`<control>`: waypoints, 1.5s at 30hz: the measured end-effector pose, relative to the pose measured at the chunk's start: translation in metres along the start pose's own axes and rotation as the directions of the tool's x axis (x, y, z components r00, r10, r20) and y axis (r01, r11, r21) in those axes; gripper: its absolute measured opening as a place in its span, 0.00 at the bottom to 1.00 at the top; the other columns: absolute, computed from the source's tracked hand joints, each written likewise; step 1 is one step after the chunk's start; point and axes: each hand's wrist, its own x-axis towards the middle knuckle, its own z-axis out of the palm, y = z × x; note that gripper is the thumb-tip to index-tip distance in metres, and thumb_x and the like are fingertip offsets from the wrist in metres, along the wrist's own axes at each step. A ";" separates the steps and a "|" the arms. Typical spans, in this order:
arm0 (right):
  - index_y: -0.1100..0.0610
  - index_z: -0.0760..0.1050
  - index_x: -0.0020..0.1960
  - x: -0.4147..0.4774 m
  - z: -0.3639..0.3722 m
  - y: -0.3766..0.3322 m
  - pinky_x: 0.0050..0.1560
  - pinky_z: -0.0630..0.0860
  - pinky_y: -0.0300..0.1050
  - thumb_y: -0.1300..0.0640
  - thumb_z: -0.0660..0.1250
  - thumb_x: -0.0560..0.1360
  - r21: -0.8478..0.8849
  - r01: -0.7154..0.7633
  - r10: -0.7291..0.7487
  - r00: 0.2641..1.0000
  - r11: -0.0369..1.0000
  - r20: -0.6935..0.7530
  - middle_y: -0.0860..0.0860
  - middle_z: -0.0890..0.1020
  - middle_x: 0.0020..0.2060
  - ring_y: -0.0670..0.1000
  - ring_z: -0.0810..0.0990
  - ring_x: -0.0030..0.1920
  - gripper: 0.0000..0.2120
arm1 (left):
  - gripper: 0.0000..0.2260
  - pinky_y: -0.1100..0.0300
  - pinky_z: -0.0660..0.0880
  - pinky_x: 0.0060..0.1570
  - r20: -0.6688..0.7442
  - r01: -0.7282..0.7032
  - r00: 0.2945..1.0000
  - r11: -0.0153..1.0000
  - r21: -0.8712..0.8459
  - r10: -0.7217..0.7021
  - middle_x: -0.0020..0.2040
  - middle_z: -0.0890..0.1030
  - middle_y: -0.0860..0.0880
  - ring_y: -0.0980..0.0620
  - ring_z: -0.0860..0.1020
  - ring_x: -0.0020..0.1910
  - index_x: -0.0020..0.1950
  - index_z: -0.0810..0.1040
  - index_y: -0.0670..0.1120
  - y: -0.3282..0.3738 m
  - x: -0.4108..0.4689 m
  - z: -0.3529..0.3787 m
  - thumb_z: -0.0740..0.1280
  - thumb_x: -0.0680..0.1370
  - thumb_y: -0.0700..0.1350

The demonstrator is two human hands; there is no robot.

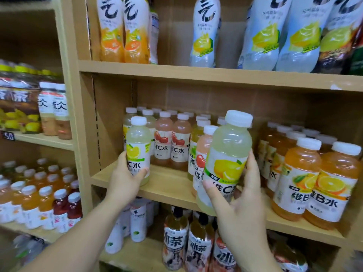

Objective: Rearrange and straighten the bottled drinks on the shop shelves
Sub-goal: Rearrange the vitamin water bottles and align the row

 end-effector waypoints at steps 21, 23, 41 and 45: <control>0.41 0.61 0.78 0.065 0.201 0.041 0.68 0.71 0.38 0.54 0.81 0.70 -0.057 -0.092 0.098 0.989 0.994 0.108 0.36 0.74 0.69 0.34 0.72 0.67 0.43 | 0.42 0.47 0.77 0.63 0.143 -0.204 0.972 0.973 0.113 0.187 0.70 0.75 0.50 0.50 0.78 0.64 0.79 0.60 0.54 -0.087 0.069 -0.045 0.77 0.70 0.57; 0.40 0.66 0.73 0.063 0.206 0.043 0.65 0.72 0.34 0.52 0.81 0.69 -0.104 -0.087 0.096 0.991 0.991 0.093 0.36 0.77 0.66 0.34 0.74 0.65 0.38 | 0.40 0.46 0.78 0.63 0.162 -0.269 0.956 0.952 0.144 0.245 0.70 0.75 0.48 0.48 0.78 0.65 0.80 0.61 0.52 -0.092 0.067 -0.046 0.77 0.72 0.53; 0.49 0.73 0.66 0.083 0.241 0.054 0.59 0.77 0.44 0.48 0.82 0.66 -0.435 -0.137 0.203 0.973 0.890 0.110 0.45 0.83 0.60 0.48 0.81 0.59 0.32 | 0.31 0.50 0.72 0.62 0.143 -0.107 0.987 0.959 0.262 0.071 0.69 0.76 0.46 0.43 0.75 0.67 0.76 0.64 0.47 -0.059 0.077 -0.041 0.73 0.76 0.47; 0.50 0.74 0.63 0.087 0.253 0.061 0.59 0.79 0.49 0.45 0.83 0.64 -0.449 -0.144 0.191 0.980 0.882 0.061 0.46 0.84 0.57 0.49 0.82 0.58 0.32 | 0.29 0.52 0.70 0.65 0.131 -0.141 0.985 0.966 0.217 0.114 0.71 0.74 0.47 0.45 0.74 0.68 0.76 0.66 0.46 -0.061 0.075 -0.047 0.72 0.77 0.45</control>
